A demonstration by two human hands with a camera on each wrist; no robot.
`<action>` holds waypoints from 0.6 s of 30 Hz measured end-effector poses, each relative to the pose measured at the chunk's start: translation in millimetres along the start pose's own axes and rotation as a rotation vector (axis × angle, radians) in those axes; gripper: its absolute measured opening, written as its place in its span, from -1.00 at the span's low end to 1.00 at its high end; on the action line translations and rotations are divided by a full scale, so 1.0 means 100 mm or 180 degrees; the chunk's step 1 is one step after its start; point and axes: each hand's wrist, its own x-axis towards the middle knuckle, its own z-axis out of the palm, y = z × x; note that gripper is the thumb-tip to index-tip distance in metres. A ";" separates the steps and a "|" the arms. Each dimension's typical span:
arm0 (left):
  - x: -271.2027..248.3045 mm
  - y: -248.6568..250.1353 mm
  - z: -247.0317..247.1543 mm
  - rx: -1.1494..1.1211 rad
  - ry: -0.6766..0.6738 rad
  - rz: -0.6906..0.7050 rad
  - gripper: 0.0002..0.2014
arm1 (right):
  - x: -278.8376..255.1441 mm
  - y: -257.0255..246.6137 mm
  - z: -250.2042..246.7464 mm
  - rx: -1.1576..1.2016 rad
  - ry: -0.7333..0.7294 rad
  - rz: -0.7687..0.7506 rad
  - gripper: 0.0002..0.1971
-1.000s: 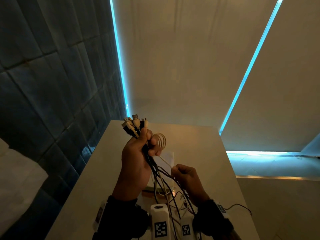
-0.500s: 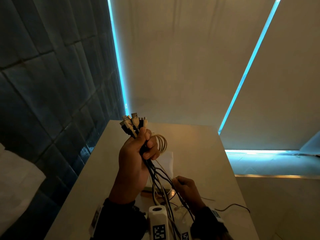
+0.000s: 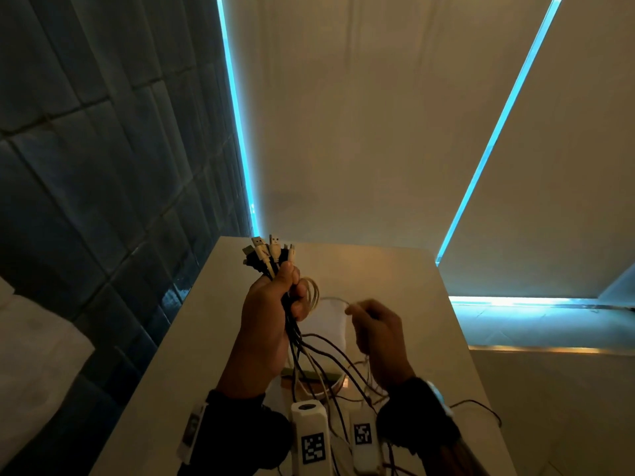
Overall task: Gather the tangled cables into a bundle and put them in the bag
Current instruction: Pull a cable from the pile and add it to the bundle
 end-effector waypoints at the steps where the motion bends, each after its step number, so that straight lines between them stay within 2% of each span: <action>1: -0.01 -0.03 0.02 0.0109 0.0074 -0.0030 -0.68 | -0.04 -0.17 0.05 0.0213 -0.0151 -0.0165 -0.83; 3: -0.02 -0.07 0.06 0.0316 0.0227 -0.0045 -0.64 | -0.12 -0.44 0.12 0.0558 -0.0492 -0.0393 -0.84; 6: -0.01 -0.09 0.07 0.0439 0.0443 -0.0073 -0.66 | -0.22 -0.62 0.18 0.0667 -0.0971 -0.0530 -0.86; 8: 0.00 -0.08 0.05 0.0226 0.0464 -0.0137 -0.71 | -0.28 -0.62 0.20 0.0609 -0.1226 -0.0521 -0.86; 11: 0.00 -0.03 0.02 -0.0544 0.0210 -0.0206 -0.74 | -0.33 -0.55 0.19 0.0278 -0.1452 -0.0385 -0.86; 14: 0.00 0.02 -0.01 -0.1164 -0.0033 -0.0016 -0.76 | -0.34 -0.41 0.13 0.0020 -0.1324 -0.0259 -0.85; 18: -0.04 0.02 0.01 -0.0920 -0.0165 0.0196 -0.72 | -0.24 -0.15 0.06 -0.0228 -0.0930 -0.0182 -0.76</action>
